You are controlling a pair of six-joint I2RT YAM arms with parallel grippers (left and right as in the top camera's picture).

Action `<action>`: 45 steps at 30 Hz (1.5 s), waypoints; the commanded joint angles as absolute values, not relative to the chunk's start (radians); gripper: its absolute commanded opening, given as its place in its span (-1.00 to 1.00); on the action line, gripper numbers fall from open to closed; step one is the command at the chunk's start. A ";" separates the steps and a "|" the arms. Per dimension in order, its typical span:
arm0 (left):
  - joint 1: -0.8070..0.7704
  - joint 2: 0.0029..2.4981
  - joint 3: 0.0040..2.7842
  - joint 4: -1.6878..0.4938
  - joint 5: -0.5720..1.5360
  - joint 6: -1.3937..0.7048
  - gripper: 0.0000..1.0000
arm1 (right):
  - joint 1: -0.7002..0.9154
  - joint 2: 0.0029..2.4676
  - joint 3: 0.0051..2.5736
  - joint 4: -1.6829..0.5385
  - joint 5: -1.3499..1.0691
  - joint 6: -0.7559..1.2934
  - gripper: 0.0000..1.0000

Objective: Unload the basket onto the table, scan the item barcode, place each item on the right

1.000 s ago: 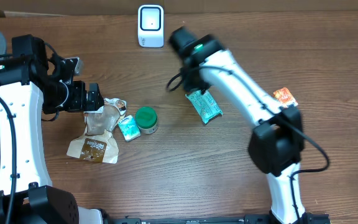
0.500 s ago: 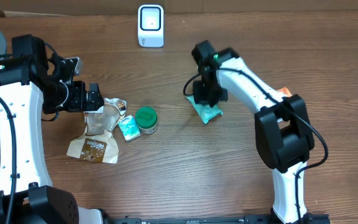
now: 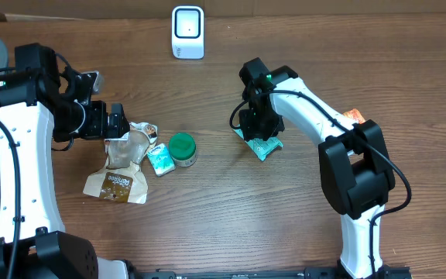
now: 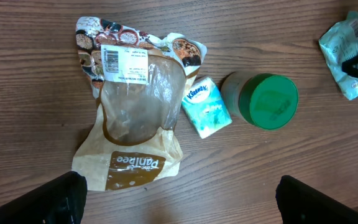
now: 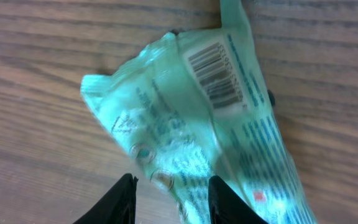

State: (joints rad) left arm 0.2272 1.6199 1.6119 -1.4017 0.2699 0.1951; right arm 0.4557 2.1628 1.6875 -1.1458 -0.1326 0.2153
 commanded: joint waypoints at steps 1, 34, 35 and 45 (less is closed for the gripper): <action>0.229 1.628 1.613 -1.401 0.281 0.221 0.99 | 0.456 2.164 1.805 -1.216 -0.152 0.200 -0.34; 0.229 1.628 1.613 -1.401 0.281 0.221 0.99 | 0.399 2.164 1.641 -1.167 -0.053 0.240 -0.83; 0.229 1.628 1.613 -1.401 0.281 0.221 0.99 | 0.385 2.162 1.677 -1.188 -0.142 0.200 -0.74; 0.229 1.628 1.613 -1.401 0.281 0.221 0.99 | 0.207 2.111 1.850 -1.314 -0.324 0.113 -0.26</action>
State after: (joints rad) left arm 0.2272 1.6199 1.6119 -1.4017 0.2703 0.1951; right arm 0.2928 2.1605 1.8137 -1.3083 -0.2737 0.1459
